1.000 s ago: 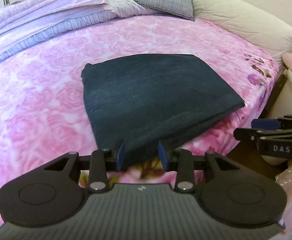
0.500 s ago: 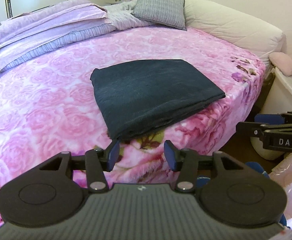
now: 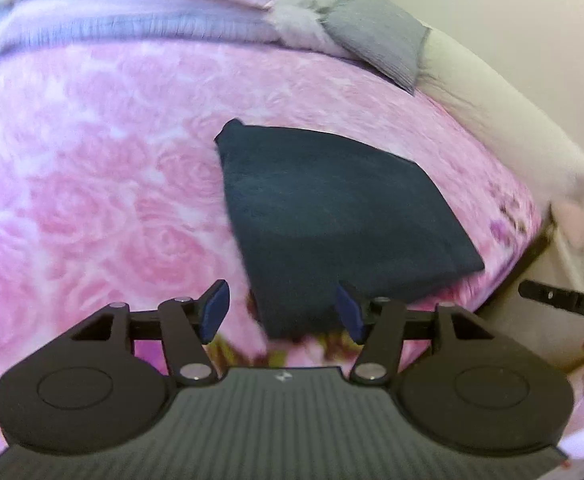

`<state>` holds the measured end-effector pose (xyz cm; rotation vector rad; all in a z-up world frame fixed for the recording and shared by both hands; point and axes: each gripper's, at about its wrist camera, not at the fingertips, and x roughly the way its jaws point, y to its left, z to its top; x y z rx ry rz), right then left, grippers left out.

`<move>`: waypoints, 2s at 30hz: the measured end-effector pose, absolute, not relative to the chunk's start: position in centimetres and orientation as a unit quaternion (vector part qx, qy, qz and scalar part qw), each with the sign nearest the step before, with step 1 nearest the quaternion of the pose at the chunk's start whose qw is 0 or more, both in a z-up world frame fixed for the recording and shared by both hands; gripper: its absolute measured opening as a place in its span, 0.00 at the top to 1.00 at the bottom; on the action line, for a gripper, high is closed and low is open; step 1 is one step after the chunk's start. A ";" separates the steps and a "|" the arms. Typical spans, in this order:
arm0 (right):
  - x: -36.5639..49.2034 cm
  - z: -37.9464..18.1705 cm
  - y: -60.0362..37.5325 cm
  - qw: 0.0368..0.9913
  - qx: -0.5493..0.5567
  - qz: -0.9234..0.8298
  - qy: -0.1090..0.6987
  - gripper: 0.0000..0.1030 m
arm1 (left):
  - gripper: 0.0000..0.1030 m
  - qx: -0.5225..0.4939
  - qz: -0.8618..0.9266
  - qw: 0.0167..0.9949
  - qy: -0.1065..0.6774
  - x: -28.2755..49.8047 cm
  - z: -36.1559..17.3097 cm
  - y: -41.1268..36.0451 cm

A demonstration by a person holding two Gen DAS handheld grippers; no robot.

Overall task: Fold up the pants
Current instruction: 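Grasp the folded jeans with both grippers and lift them, then carry the folded jeans with both grippers toward the grey checked pillow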

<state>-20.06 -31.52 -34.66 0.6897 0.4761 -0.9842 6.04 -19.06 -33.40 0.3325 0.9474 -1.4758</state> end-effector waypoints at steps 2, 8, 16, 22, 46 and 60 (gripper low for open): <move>-21.3 -35.6 -35.0 0.798 0.345 -0.450 0.205 0.47 | 0.41 0.123 -0.638 0.617 0.444 7.5 -35.0 -21.4; -22.9 -40.1 -45.3 0.784 0.436 -0.394 0.199 0.45 | 0.41 0.064 -0.614 0.594 0.517 10.6 -39.9 -27.4; -24.0 -42.7 -52.8 0.784 0.523 -0.287 0.173 0.42 | 0.44 0.010 -0.634 0.536 0.557 12.0 -42.3 -31.9; -22.7 -43.2 -54.8 0.796 0.531 -0.214 0.198 0.43 | 0.47 0.001 -0.657 0.501 0.564 11.8 -43.0 -32.9; -19.7 -35.9 -55.3 0.751 0.564 -0.240 0.246 0.87 | 0.89 0.142 -0.620 0.519 0.571 7.2 -32.6 -40.4; -31.9 -23.7 -69.4 0.742 0.549 -0.351 0.158 0.87 | 0.89 0.162 -0.723 0.442 0.505 -5.7 -23.0 -64.0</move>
